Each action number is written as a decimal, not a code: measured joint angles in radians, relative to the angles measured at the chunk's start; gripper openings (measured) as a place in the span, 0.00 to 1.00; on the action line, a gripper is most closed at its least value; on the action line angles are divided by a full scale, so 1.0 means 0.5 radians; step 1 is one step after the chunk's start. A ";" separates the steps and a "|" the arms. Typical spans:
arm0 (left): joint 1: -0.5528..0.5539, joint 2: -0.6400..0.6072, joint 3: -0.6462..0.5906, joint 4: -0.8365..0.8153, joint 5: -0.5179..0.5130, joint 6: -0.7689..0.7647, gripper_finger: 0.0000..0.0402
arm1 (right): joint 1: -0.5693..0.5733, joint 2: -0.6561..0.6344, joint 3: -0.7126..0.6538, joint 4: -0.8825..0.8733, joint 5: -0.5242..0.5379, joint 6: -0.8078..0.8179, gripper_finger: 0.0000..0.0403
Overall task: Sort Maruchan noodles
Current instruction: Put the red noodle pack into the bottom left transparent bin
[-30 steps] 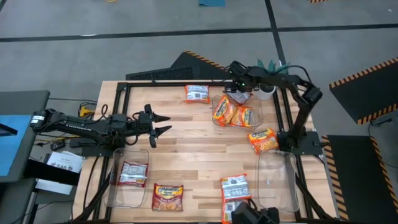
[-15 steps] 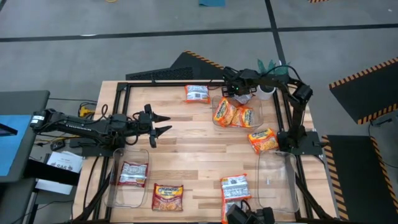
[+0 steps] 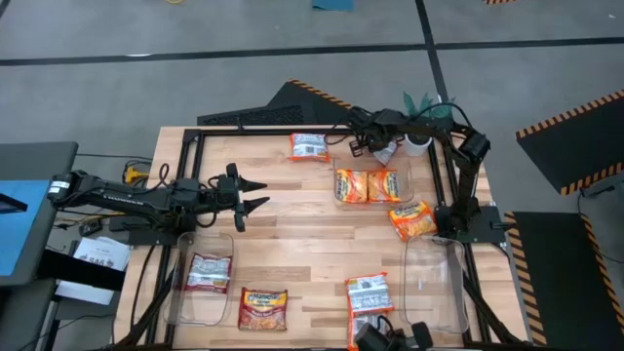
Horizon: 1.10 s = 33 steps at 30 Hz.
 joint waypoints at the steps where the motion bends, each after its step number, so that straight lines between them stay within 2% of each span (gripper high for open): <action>1: 0.000 0.000 0.000 0.000 0.000 0.001 0.43 | 0.003 -0.010 0.000 0.000 0.008 -0.029 0.03; 9: 0.000 0.000 0.000 0.000 0.000 0.021 0.43 | 0.075 -0.263 -0.002 0.097 0.163 -0.184 0.02; 17: 0.000 0.000 0.000 0.000 0.000 0.022 0.43 | 0.232 -0.675 -0.002 0.213 0.169 -0.339 0.02; 24: 0.000 0.000 0.000 -0.012 -0.001 0.023 0.43 | 0.661 -0.978 -0.045 0.192 0.050 -0.531 0.02; 29: 0.000 0.000 0.000 -0.023 -0.001 0.023 0.43 | 1.087 -1.186 -0.048 0.121 -0.011 -0.526 0.02; 33: 0.000 -0.001 0.000 -0.027 -0.001 0.023 0.43 | 1.394 -1.290 -0.048 0.225 0.010 -0.455 0.02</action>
